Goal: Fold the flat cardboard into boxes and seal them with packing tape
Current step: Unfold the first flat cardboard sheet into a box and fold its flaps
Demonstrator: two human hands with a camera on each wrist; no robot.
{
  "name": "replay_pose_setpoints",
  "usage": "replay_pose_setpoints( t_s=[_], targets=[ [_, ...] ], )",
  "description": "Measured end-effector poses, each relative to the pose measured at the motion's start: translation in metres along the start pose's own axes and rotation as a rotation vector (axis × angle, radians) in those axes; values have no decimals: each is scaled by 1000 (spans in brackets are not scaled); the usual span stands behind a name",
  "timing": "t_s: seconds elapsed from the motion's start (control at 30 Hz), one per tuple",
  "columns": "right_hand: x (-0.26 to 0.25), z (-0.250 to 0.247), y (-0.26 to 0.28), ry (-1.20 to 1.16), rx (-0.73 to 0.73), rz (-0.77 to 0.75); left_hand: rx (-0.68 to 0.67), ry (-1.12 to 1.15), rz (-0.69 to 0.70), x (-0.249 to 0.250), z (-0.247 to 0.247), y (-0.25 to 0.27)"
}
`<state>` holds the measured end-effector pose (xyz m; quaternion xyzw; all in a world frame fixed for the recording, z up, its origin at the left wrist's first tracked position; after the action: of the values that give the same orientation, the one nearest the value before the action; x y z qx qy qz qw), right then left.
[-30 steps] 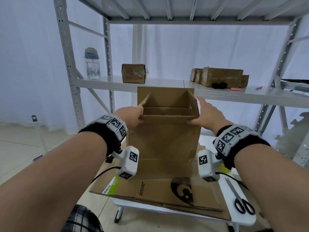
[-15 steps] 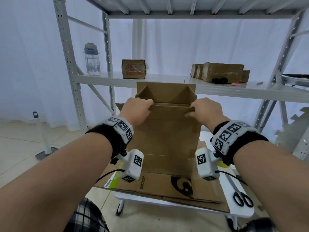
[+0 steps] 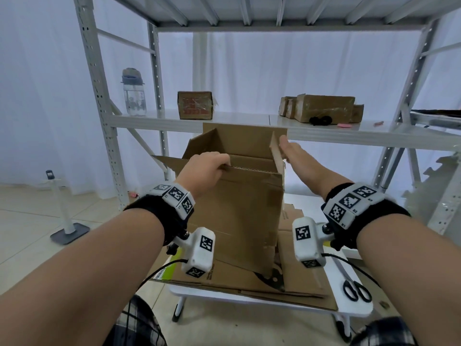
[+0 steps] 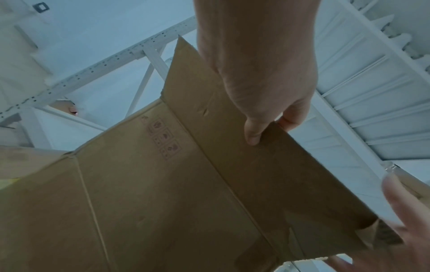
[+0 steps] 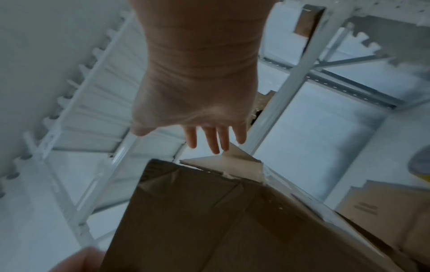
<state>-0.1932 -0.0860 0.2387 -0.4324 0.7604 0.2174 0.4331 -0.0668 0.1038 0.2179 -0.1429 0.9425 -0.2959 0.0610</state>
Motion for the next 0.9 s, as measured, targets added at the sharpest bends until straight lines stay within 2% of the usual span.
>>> replay_pose_setpoints(
  t_s=[0.07, 0.17, 0.23, 0.3, 0.37, 0.47, 0.57, 0.73, 0.9],
  targets=[
    [10, 8, 0, -45, -104, 46, -26, 23, -27, -4, 3, 7],
    [24, 22, -1, -37, -133, 96, -98, 26, -39, -2, 6, 18],
    [30, 32, -2, 50, -183, 131, -157, 73, -32, 2, 8, 24],
    [35, 38, -3, 153, -217, 138, -119, 230, -165, 4, 8, 29],
    [36, 40, -5, 274, -203, 81, -73, 211, -290, -7, 12, 30],
    [35, 37, -9, 385, -195, 61, -266, 38, -468, -28, 18, 33],
    [35, 36, -14, 468, -235, 88, -329, 63, -638, -46, 19, 34],
    [31, 40, -24, 529, -139, 57, -370, 81, -664, -69, 25, 23],
    [36, 42, -31, 503, -83, 69, -367, 4, -600, -83, 36, 17]
  ],
)
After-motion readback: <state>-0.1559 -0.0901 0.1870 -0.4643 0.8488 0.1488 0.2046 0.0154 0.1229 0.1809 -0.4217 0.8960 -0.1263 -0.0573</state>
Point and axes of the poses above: each hand's wrist, its own y-axis away from the middle knuckle, its own z-axis out of the palm, x = y × z, the point moved 2 cm from there along -y, towards the middle knuckle, and after that the axes turned 13 degrees about z, right-handed, at the moved point
